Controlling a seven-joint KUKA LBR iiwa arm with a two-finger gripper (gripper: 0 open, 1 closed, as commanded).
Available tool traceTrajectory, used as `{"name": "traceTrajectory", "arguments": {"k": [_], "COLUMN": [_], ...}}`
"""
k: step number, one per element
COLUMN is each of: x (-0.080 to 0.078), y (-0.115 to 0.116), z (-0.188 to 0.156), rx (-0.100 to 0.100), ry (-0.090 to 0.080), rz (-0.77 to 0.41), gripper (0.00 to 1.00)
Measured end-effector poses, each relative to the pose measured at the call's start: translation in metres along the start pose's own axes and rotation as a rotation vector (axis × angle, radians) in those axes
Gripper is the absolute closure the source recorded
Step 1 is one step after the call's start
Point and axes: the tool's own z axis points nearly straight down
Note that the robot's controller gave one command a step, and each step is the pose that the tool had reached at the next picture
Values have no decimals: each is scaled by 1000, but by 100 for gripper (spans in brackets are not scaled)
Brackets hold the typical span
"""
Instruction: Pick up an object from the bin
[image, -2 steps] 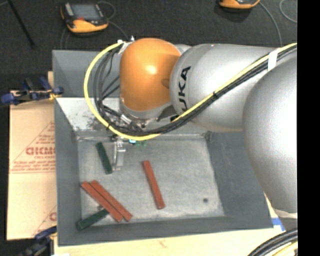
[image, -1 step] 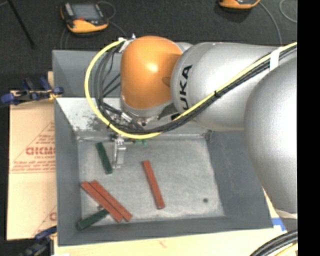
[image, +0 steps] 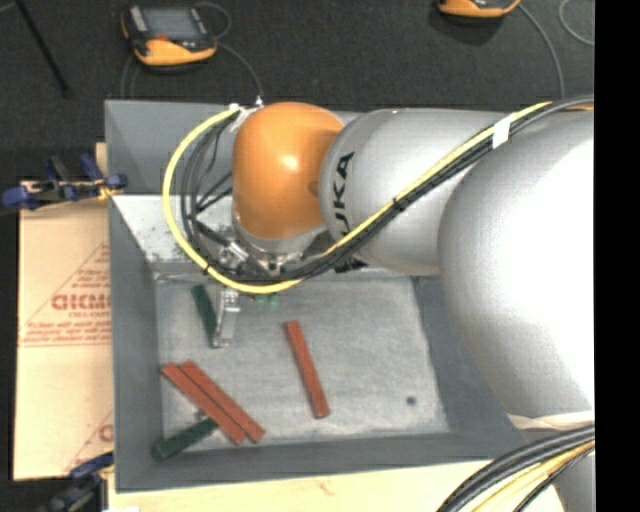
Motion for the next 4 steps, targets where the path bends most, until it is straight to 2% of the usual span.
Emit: {"name": "traceTrajectory", "arguments": {"k": [1, 2, 3, 4], "x": [-5, -15, -3, -21], "y": [-10, -10, -7, -7], "z": [22, 24, 76, 95], "rx": [3, 1, 3, 3], "ry": [7, 1, 3, 2], "rz": [125, 208, 537, 337], "gripper": [0, 0, 0, 100]}}
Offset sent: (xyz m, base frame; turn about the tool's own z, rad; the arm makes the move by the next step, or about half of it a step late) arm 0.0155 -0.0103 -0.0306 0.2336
